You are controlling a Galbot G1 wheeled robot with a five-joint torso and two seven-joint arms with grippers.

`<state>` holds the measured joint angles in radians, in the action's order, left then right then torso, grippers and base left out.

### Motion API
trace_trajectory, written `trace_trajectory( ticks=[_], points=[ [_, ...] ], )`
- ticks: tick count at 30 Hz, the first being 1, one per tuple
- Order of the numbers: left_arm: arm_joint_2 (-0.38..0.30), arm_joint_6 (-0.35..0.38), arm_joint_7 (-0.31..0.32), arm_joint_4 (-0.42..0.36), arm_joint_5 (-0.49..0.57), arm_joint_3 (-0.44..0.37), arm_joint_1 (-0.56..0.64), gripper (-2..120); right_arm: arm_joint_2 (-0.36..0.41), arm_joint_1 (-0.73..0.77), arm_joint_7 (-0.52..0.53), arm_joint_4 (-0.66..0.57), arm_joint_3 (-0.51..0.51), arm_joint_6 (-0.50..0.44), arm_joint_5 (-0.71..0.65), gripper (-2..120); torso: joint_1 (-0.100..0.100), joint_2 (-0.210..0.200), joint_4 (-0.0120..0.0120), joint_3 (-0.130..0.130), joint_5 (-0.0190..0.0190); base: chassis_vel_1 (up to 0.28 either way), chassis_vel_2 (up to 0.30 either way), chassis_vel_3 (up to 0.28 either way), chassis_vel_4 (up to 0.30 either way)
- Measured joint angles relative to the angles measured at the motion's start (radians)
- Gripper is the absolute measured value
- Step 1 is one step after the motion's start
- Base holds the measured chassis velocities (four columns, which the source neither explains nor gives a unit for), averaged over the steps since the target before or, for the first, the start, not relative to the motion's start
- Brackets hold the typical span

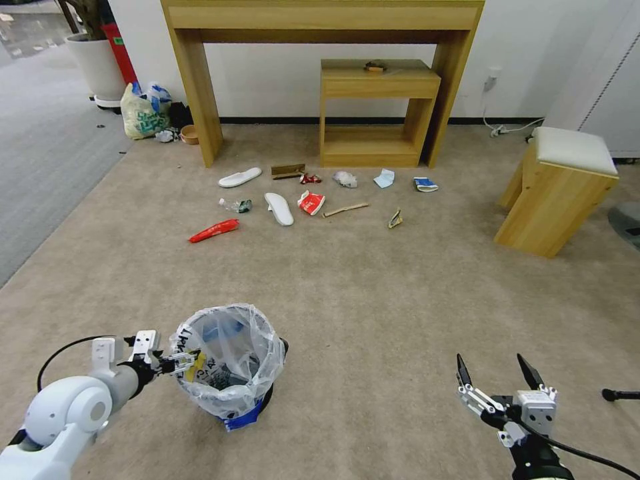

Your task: Pick up the trash bin and place the garbage on the floor into it.

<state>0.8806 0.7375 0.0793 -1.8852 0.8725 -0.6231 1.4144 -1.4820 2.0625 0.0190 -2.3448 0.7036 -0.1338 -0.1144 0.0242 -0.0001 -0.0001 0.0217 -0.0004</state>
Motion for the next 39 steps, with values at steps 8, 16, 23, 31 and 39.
trace_trajectory(
  ticks=[8, 16, 23, 31, 39],
  points=[
    [-0.012, -0.002, 0.008, 0.026, -0.005, 0.034, -0.028, 97, -0.002, -0.004, 0.013, 0.003, -0.006, 0.000, -0.005, 100, 0.000, 0.000, 0.0000, 0.000, 0.0002, 0.000, 0.000, 0.000, 0.000],
    [-0.023, -0.007, 0.009, 0.038, -0.011, 0.041, -0.030, 69, -0.003, -0.007, 0.022, 0.006, -0.009, 0.000, -0.008, 100, 0.000, 0.000, 0.0001, 0.000, 0.0003, 0.000, 0.000, 0.000, 0.000],
    [-0.029, -0.003, 0.016, 0.033, -0.002, 0.040, -0.030, 40, -0.004, -0.011, 0.031, 0.010, -0.022, -0.002, -0.007, 100, 0.000, 0.000, -0.0001, 0.000, -0.0003, 0.000, 0.000, 0.000, 0.000],
    [-0.029, 0.000, 0.112, 0.018, 0.092, 0.040, -0.035, 14, -0.001, -0.020, 0.038, 0.010, -0.025, -0.001, -0.006, 100, 0.000, 0.000, -0.0001, 0.000, -0.0003, 0.000, 0.000, 0.000, 0.000],
    [-0.018, 0.000, 0.205, -0.034, 0.187, 0.025, -0.025, 0, -0.002, -0.021, 0.041, 0.011, -0.020, 0.001, -0.006, 100, 0.000, 0.000, -0.0001, 0.000, -0.0001, 0.000, 0.000, 0.000, 0.000]
  ],
)
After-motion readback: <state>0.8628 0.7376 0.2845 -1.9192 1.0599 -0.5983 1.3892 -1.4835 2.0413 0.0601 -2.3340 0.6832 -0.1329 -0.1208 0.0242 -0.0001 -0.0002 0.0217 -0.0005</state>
